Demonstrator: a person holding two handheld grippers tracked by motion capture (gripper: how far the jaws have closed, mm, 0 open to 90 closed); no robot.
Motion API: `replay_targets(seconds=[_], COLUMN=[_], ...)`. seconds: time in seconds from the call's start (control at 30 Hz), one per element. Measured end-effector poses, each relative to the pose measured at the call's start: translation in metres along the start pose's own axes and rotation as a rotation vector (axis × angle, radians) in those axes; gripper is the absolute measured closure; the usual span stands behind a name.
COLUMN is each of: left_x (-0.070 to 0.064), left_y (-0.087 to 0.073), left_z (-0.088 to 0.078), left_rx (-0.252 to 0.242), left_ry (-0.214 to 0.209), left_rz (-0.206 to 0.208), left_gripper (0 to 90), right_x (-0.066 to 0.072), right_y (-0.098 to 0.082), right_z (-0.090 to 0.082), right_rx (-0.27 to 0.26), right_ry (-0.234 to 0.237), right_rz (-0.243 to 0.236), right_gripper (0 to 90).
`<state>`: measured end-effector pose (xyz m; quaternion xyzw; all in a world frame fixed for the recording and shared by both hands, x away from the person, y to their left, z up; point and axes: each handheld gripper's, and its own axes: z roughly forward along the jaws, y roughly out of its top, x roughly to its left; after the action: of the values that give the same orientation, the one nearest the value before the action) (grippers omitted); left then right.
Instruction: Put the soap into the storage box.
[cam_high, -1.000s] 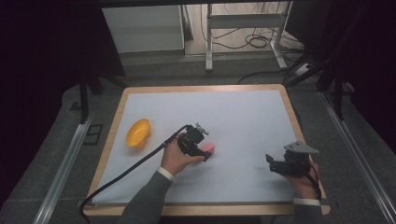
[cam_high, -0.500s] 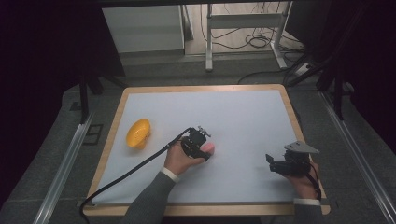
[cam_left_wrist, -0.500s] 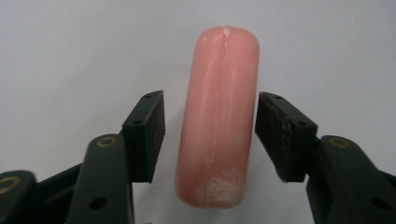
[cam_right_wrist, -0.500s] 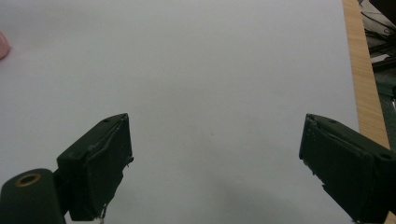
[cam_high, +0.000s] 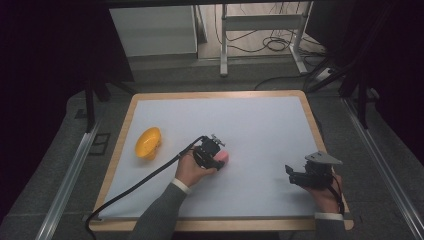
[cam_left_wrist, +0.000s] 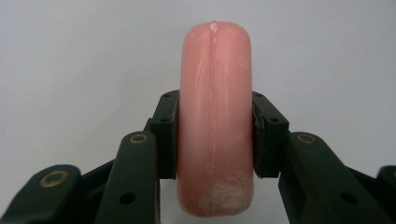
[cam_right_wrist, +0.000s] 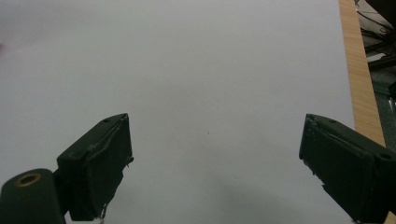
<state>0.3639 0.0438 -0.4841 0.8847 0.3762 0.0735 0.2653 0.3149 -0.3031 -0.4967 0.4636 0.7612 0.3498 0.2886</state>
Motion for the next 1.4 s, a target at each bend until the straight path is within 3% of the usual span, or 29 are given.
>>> replay_targets(seconds=[0.2,0.57,0.83,1.4], left_x=[0.005,0.021,0.032,0.039], left_y=[0.001,-0.008,-0.011,-0.014], left_z=[-0.018,-0.037,-0.058,-0.072], left_rx=[-0.040,-0.088,-0.118,-0.140], left_ry=[0.018,0.011,0.045,0.068], left_rz=[0.000,-0.041,-0.054,-0.058], left_gripper=[60.1,60.2,60.2,60.2], right_x=[0.000,0.001,0.000,0.000], right_y=[0.000,-0.002,-0.002,-0.003], right_z=[0.000,0.003,0.003,0.003], right_rx=[0.002,0.012,0.021,0.023], right_ry=[-0.001,-0.006,-0.012,-0.017], right_rz=[-0.001,-0.005,-0.004,-0.004], right_gripper=[9.3,9.3,9.3,9.3])
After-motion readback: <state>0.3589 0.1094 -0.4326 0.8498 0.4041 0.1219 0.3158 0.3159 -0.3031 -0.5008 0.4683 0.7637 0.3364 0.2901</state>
